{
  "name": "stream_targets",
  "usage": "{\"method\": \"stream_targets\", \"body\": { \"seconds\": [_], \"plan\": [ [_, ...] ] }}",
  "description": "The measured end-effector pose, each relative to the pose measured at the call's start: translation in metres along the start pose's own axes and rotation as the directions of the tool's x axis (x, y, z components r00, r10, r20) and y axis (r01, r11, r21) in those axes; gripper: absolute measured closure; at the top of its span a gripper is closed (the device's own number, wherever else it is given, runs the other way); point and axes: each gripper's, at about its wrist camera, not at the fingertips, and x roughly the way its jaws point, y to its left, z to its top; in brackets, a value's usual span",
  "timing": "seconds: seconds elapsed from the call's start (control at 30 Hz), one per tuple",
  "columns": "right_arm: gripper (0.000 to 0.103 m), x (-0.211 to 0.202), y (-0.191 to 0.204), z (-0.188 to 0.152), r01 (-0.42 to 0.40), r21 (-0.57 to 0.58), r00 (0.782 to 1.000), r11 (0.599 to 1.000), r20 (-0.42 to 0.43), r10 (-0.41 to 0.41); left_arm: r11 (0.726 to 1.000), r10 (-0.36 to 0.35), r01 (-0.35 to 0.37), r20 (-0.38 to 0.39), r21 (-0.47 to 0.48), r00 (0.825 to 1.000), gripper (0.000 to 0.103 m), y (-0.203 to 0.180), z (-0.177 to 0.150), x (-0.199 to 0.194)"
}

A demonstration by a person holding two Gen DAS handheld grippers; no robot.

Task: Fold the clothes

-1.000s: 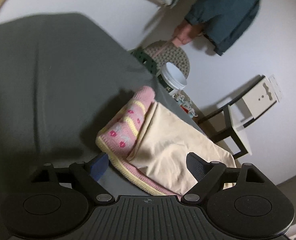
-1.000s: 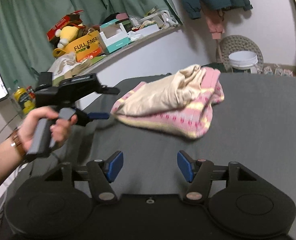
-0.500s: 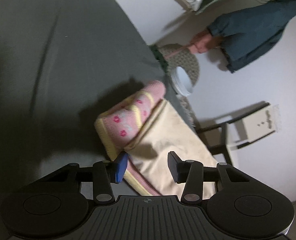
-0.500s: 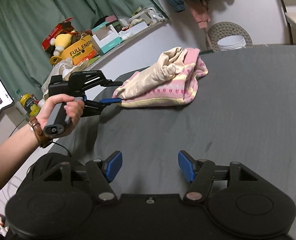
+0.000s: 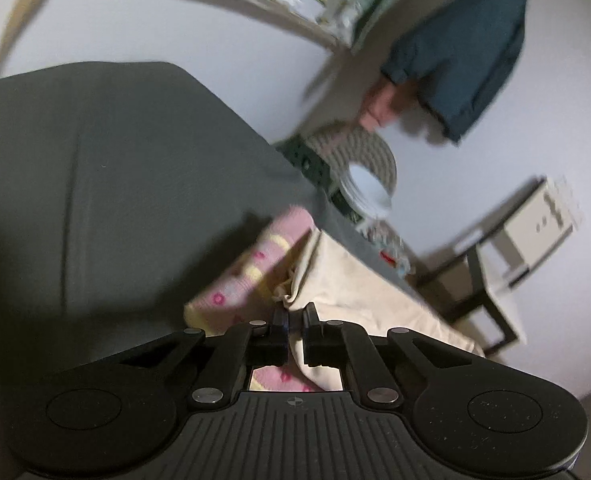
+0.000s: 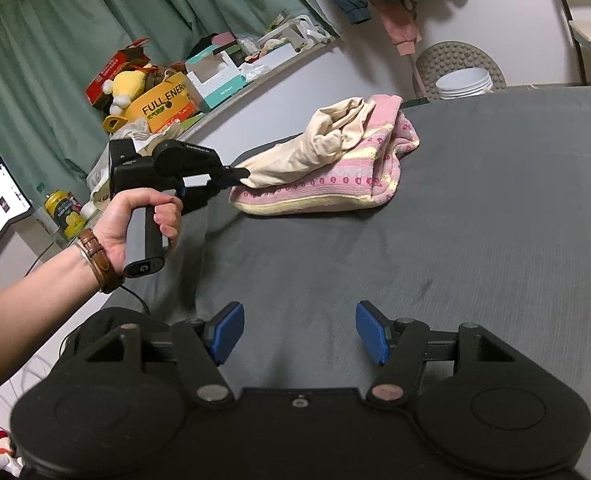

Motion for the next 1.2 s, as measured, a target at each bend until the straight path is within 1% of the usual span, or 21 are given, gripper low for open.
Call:
{"method": "stream_targets", "body": {
  "seconds": [0.03,0.1,0.2,0.23,0.27,0.3,0.33,0.4,0.47,0.5,0.53,0.6,0.67,0.73,0.8,0.9,1.03,1.17,1.2],
  "plan": [
    [0.042,0.000,0.000,0.000,0.000,0.001,1.000,1.000,-0.001,0.000,1.000,-0.001,0.001,-0.039,-0.006,0.999,0.097,0.001,0.002,0.005],
    [0.042,0.000,-0.001,0.000,0.000,0.004,1.000,1.000,-0.002,0.000,1.000,0.018,-0.017,-0.082,0.008,0.996,0.096,0.001,0.004,0.011],
    [0.042,-0.001,-0.001,-0.001,0.002,0.006,1.000,1.000,-0.003,-0.002,0.999,0.032,-0.030,-0.084,0.026,0.996,0.096,-0.001,0.006,0.008],
    [0.042,-0.001,-0.002,-0.001,0.003,0.007,1.000,1.000,-0.002,-0.003,0.999,0.039,-0.036,-0.084,0.032,0.996,0.094,-0.001,0.006,0.006],
    [0.041,-0.002,-0.002,-0.001,0.004,0.007,1.000,1.000,-0.002,-0.004,0.997,0.061,-0.058,-0.081,0.040,0.995,0.093,-0.003,0.007,0.003],
    [0.038,-0.002,-0.002,-0.001,0.005,0.007,1.000,1.000,-0.001,-0.005,0.995,0.082,-0.079,-0.063,0.056,0.995,0.093,-0.007,0.006,-0.004],
    [0.038,-0.003,-0.002,-0.001,0.006,0.007,1.000,1.000,-0.001,-0.006,0.993,0.100,-0.097,-0.043,0.074,0.994,0.093,-0.012,0.005,-0.011],
    [0.038,-0.004,-0.002,-0.001,0.008,0.008,1.000,1.000,0.000,-0.008,0.983,0.079,-0.079,0.009,0.163,0.997,0.093,-0.033,0.003,-0.027],
    [0.038,-0.005,-0.003,-0.002,0.010,0.008,1.000,1.000,0.002,-0.010,0.966,-0.032,0.038,-0.026,0.254,0.999,0.093,-0.054,0.001,-0.036],
    [0.038,-0.006,-0.003,-0.002,0.012,0.009,1.000,1.000,0.002,-0.012,0.950,-0.086,0.097,-0.048,0.295,0.995,0.092,-0.065,0.000,-0.040],
    [0.038,-0.006,-0.003,-0.002,0.013,0.009,1.000,1.000,0.003,-0.013,0.935,-0.136,0.157,-0.086,0.317,0.987,0.092,-0.075,-0.002,-0.040],
    [0.038,-0.007,-0.003,-0.002,0.015,0.009,1.000,1.000,0.004,-0.015,0.901,-0.192,0.232,-0.142,0.366,0.971,0.092,-0.100,-0.008,-0.033],
    [0.038,-0.009,-0.004,-0.003,0.017,0.010,1.000,1.000,0.005,-0.017,0.873,-0.164,0.213,-0.148,0.438,0.975,0.092,-0.119,-0.015,-0.022],
    [0.037,-0.010,-0.004,-0.003,0.018,0.011,1.000,1.000,0.008,-0.018,0.854,-0.097,0.170,-0.172,0.491,0.980,0.092,-0.132,-0.021,-0.004],
    [0.037,-0.013,-0.004,-0.002,0.017,0.015,1.000,1.000,0.018,-0.018,0.847,-0.055,0.155,-0.206,0.509,0.977,0.093,-0.138,-0.028,0.013],
    [0.036,-0.015,-0.006,0.001,0.017,0.023,0.999,1.000,0.027,-0.018,0.822,-0.025,0.124,-0.183,0.556,0.983,0.092,-0.146,-0.040,0.019],
    [0.036,-0.017,-0.007,0.003,0.016,0.029,0.999,0.999,0.032,-0.017,0.814,-0.019,0.099,-0.144,0.572,0.989,0.092,-0.152,-0.042,0.004],
    [0.034,-0.024,-0.010,0.006,0.029,0.030,0.997,0.999,0.069,-0.031,0.807,-0.017,0.075,-0.104,0.586,0.994,0.092,-0.158,-0.044,-0.011],
    [0.031,-0.026,-0.011,0.007,0.033,0.031,0.996,0.999,0.078,-0.036,0.811,-0.039,0.088,-0.097,0.578,0.995,0.092,-0.157,-0.041,-0.021]
  ]
}}
